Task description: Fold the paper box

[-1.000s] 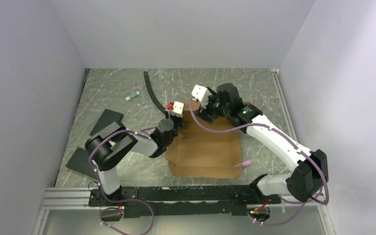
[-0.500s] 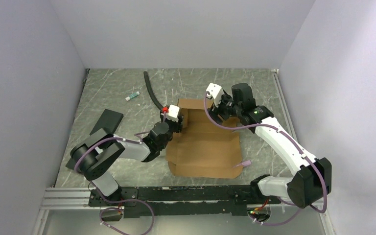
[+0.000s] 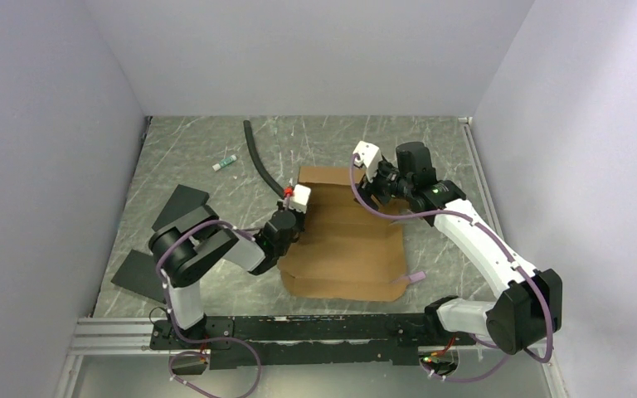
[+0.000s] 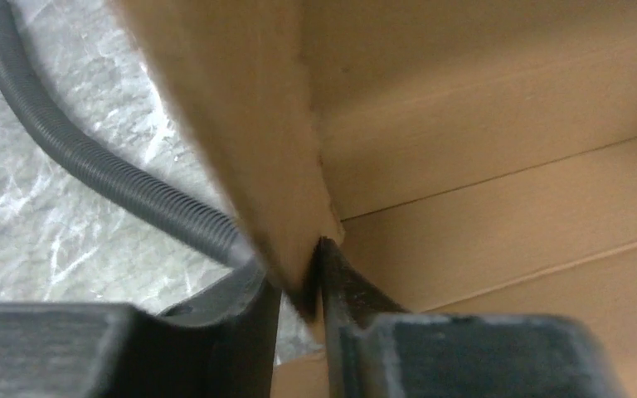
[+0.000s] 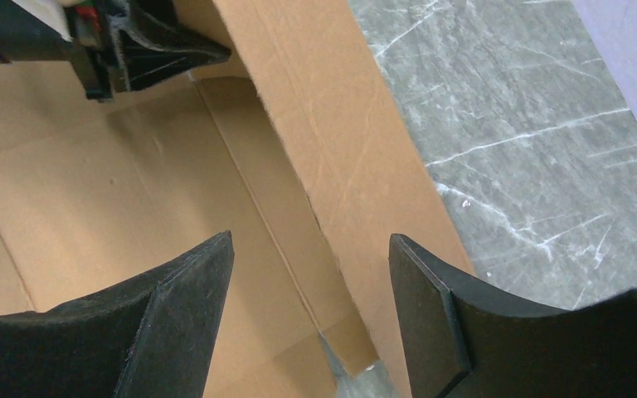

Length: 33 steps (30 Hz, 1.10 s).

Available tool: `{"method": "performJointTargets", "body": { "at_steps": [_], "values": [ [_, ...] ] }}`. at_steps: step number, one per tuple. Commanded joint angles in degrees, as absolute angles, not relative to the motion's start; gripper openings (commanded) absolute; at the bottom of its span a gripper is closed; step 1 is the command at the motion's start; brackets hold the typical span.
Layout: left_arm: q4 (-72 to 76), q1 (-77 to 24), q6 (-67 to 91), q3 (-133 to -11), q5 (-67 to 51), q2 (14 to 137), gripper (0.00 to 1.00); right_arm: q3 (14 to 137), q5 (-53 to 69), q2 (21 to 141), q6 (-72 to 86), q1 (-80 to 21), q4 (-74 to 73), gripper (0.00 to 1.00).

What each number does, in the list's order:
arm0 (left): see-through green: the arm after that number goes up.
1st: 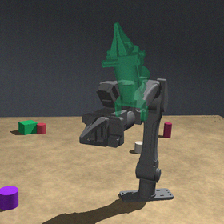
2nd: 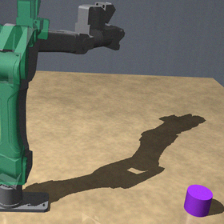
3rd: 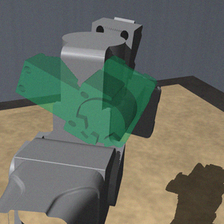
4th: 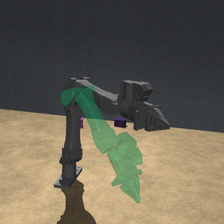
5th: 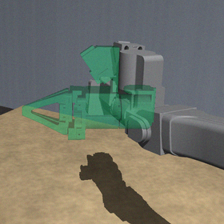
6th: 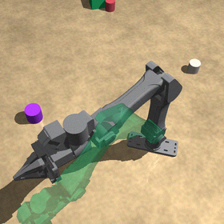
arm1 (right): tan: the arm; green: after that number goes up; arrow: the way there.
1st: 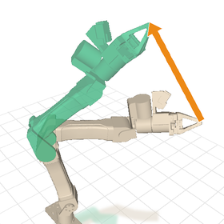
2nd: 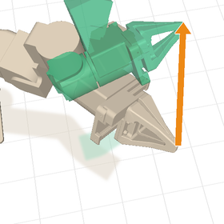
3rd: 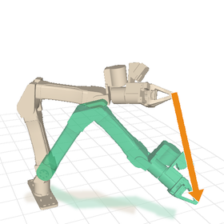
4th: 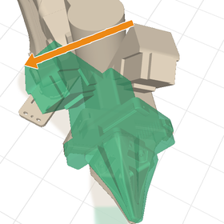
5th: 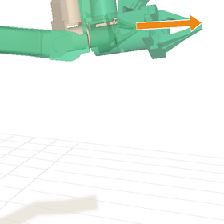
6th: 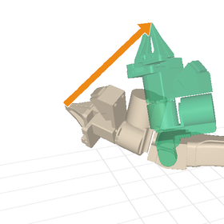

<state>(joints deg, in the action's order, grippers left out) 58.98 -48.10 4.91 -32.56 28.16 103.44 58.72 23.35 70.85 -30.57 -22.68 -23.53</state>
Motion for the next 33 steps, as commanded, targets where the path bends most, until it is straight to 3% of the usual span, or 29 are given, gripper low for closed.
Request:
{"method": "performJointTargets", "body": {
  "at_steps": [1,2,8,11,19,24,33],
  "values": [
    [65.84,-48.25,1.79,-36.34,33.28,106.94,0.07,58.59,25.98,69.68,-29.87,-22.50,-21.75,0.73],
    [66.23,-48.23,1.59,-36.86,33.79,107.32,0.00,58.48,26.19,69.70,-29.99,-22.48,-21.79,0.73],
    [64.66,-48.84,3.71,-37.43,41.31,105.80,0.00,57.60,27.70,67.72,-30.18,-21.70,-21.90,0.73],
    [53.71,-49.28,10.64,-38.88,44.96,101.61,0.00,58.99,31.78,65.82,-29.40,-17.98,-23.46,0.74],
    [28.70,-49.60,25.82,-38.09,42.14,89.78,0.00,56.37,38.33,59.75,-26.19,-4.52,-22.66,0.99],
    [22.81,-49.90,31.65,-33.33,42.56,84.32,0.00,54.00,45.65,61.44,-23.49,4.16,-18.98,1.00],
    [16.31,-50.34,40.99,-28.50,42.87,78.41,0.00,46.87,49.65,64.23,-21.88,8.09,-8.29,0.99]
  ]
}}
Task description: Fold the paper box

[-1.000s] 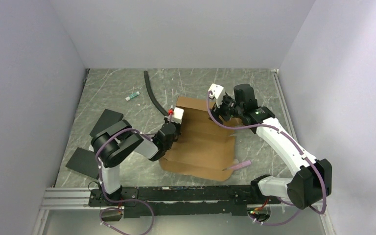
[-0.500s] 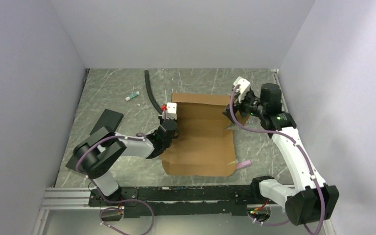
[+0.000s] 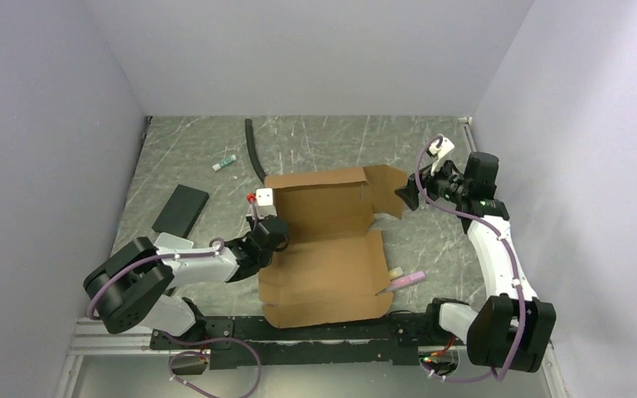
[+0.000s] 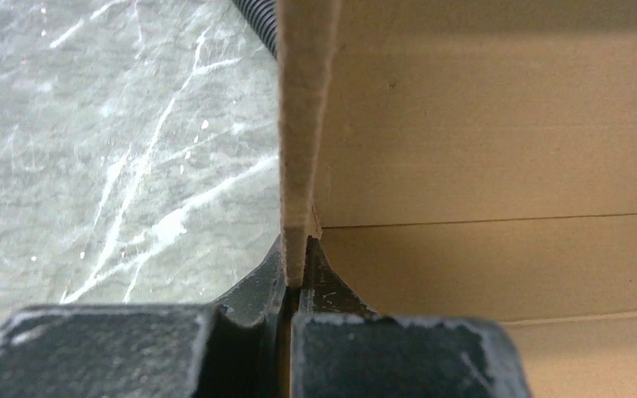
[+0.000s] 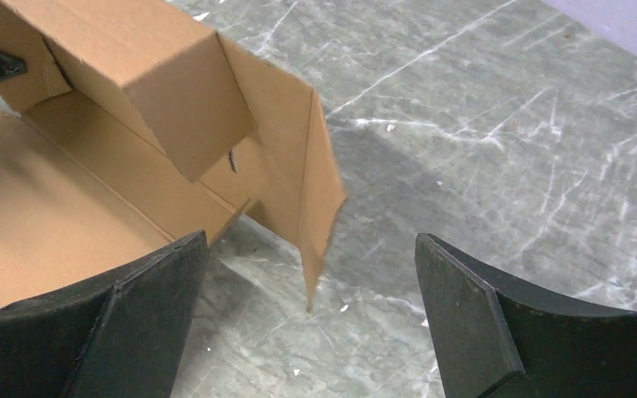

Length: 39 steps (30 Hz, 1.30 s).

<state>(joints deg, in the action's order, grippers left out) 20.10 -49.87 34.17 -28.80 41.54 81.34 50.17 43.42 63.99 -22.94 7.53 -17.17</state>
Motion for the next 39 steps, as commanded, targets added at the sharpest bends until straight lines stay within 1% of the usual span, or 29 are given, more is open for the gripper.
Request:
{"method": "performJointTargets", "body": {
  "at_steps": [1,6,13,18,20,21,24,27,30,33,34,37,39],
  "values": [
    [16.04,-50.36,41.61,-28.44,42.77,78.18,0.00,45.90,50.82,64.83,-21.80,8.09,-7.14,0.99],
    [17.95,-50.34,42.10,-27.08,41.96,77.87,0.00,44.52,54.29,66.94,-21.84,7.19,-6.75,0.95],
    [21.84,-50.31,40.11,-24.06,42.28,76.90,0.00,43.05,49.73,67.63,-22.22,3.11,-4.10,0.91],
    [22.37,-50.41,37.60,-24.69,42.68,76.39,0.00,43.55,47.39,68.35,-21.11,2.90,-2.25,0.90],
    [22.07,-50.45,36.95,-25.06,42.80,76.22,0.00,43.27,47.78,68.41,-21.10,2.91,-1.61,0.87],
    [22.02,-50.52,36.82,-25.29,42.88,76.08,0.00,43.36,48.01,68.64,-21.22,2.83,-1.57,0.84],
    [21.55,-50.67,36.59,-25.74,43.29,75.61,0.00,44.25,48.34,70.12,-21.89,2.41,-3.11,0.65],
    [21.11,-50.96,36.60,-26.26,43.80,75.59,0.00,45.37,48.10,71.30,-22.87,0.61,-5.44,0.43],
    [20.59,-51.63,36.65,-27.01,45.18,75.67,0.00,45.77,47.86,70.86,-21.71,-2.63,-6.28,0.18],
    [20.28,-52.51,35.94,-28.01,46.89,76.12,0.00,46.11,46.52,69.66,-18.62,-5.76,-5.17,0.02],
    [20.61,-52.82,35.37,-28.25,47.11,76.38,0.00,46.18,46.01,69.36,-16.93,-6.54,-4.35,0.00],
    [22.20,-53.61,33.24,-28.96,47.96,77.79,0.00,47.14,43.68,69.60,-12.52,-7.95,-2.42,0.00],
    [23.64,-54.07,31.79,-29.18,48.52,78.71,0.00,48.29,39.83,70.56,-9.28,-8.00,-1.87,0.00]
  ]
}}
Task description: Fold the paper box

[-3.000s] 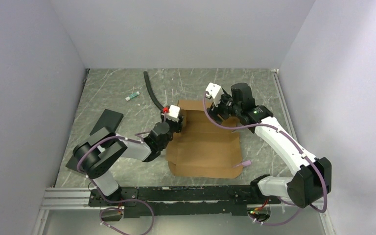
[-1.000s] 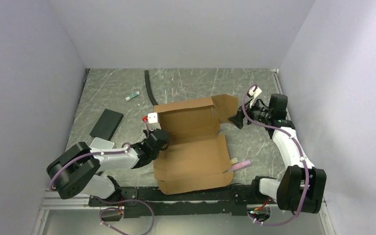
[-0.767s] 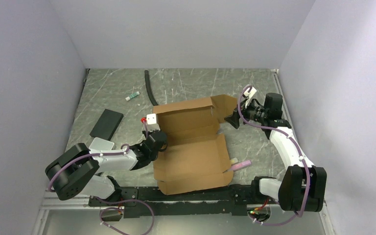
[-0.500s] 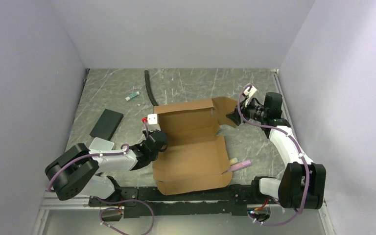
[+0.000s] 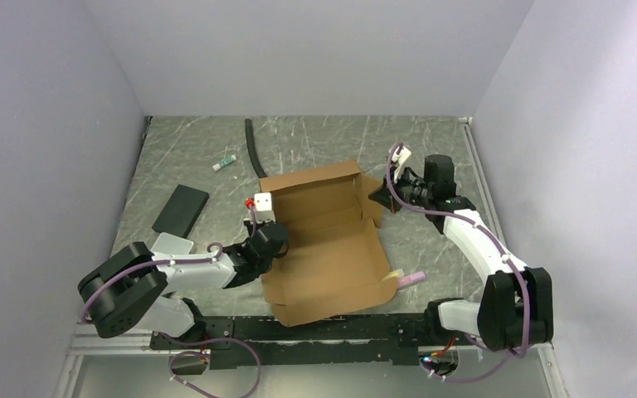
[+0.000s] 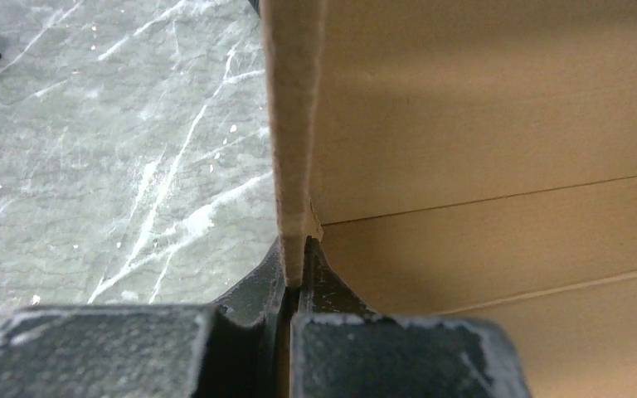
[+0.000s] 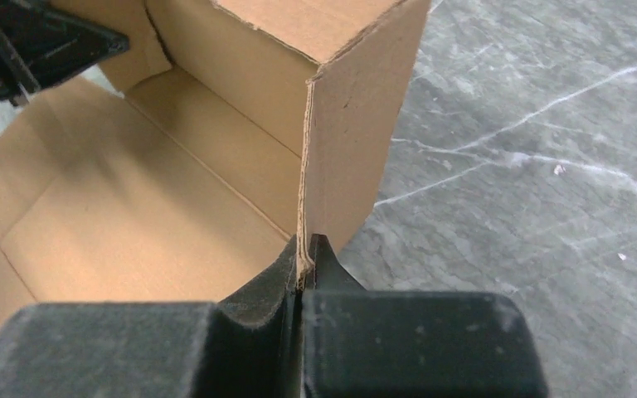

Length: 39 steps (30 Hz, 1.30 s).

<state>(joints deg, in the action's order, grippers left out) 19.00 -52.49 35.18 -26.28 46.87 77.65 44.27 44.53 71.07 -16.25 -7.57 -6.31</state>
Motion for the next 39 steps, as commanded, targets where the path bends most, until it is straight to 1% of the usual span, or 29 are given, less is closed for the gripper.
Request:
{"method": "performJointTargets", "body": {
  "at_steps": [1,8,10,13,17,20,26,30,34,39],
  "values": [
    [24.40,-54.23,31.18,-29.22,48.83,79.24,0.00,49.11,38.07,71.51,-8.50,-7.93,-2.06,0.00],
    [29.42,-54.79,23.96,-29.60,50.65,80.72,0.00,51.92,31.18,72.90,-7.82,-7.79,-2.76,0.00],
    [30.54,-54.77,22.11,-29.81,51.11,80.81,0.00,52.18,31.48,73.41,-4.72,-7.82,-2.51,0.00],
    [31.57,-54.81,19.89,-30.77,51.49,81.18,0.00,54.14,35.62,75.32,0.59,-8.21,-4.45,0.00],
    [32.19,-54.95,17.61,-32.48,52.21,82.14,0.00,58.60,38.63,78.11,5.36,-8.55,-9.56,0.00],
    [34.20,-55.01,14.94,-33.20,52.66,83.27,0.00,62.32,36.74,79.82,7.91,-9.32,-12.92,0.00],
    [36.41,-55.11,11.44,-34.79,53.44,84.65,0.00,63.74,30.23,81.86,17.63,-10.36,-13.73,0.00],
    [37.71,-55.15,9.75,-35.08,54.21,84.61,0.00,64.66,31.18,82.64,21.66,-10.45,-14.58,0.00],
    [34.72,-55.14,10.68,-36.53,55.19,84.21,0.00,65.51,33.09,83.62,25.17,-10.43,-15.28,0.00],
    [35.13,-55.13,9.30,-37.00,55.83,84.93,0.00,71.52,31.67,86.26,23.17,-10.47,-20.53,0.00]
  ]
}}
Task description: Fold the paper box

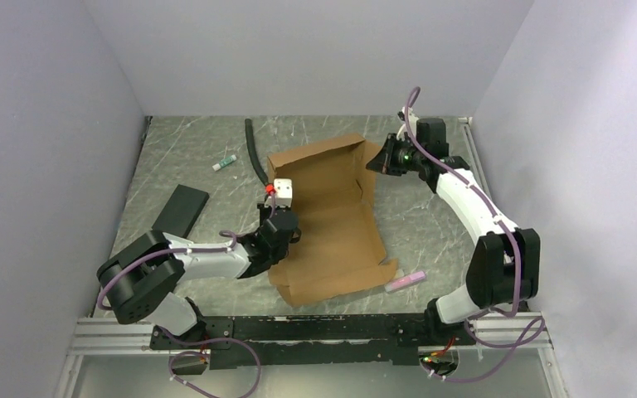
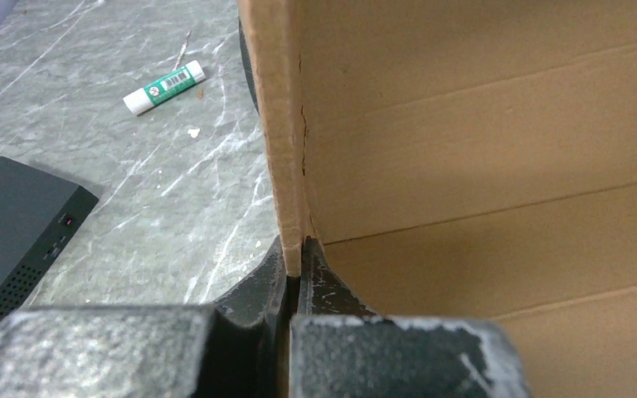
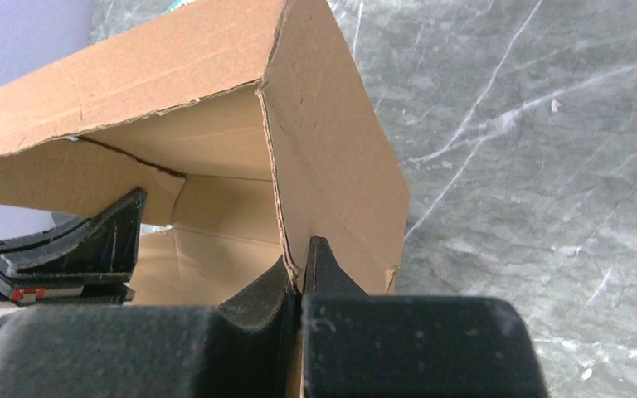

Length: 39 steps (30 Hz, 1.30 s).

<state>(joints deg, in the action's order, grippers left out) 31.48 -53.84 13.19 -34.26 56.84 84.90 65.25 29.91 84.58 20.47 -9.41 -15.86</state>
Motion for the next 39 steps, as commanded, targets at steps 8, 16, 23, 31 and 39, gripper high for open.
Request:
{"method": "performJointTargets", "body": {
  "at_steps": [8,16,23,31,39],
  "values": [
    [38.18,-55.11,3.09,-38.15,55.85,86.35,0.00,74.15,33.11,89.69,22.82,-10.87,-25.04,0.00],
    [38.36,-55.11,-2.77,-40.98,57.21,87.83,0.00,76.79,34.44,91.71,24.79,-11.05,-26.58,0.00],
    [43.44,-55.11,-10.00,-40.69,57.03,88.38,0.00,82.08,30.99,95.83,18.54,-11.49,-32.36,0.01],
    [46.44,-55.12,-13.14,-39.22,56.25,89.03,0.00,90.60,30.11,99.14,11.54,-11.42,-39.87,0.01],
    [46.17,-55.11,-10.55,-37.26,57.12,87.69,0.00,89.15,31.41,97.62,9.41,-11.34,-38.81,0.00]
  ]
}}
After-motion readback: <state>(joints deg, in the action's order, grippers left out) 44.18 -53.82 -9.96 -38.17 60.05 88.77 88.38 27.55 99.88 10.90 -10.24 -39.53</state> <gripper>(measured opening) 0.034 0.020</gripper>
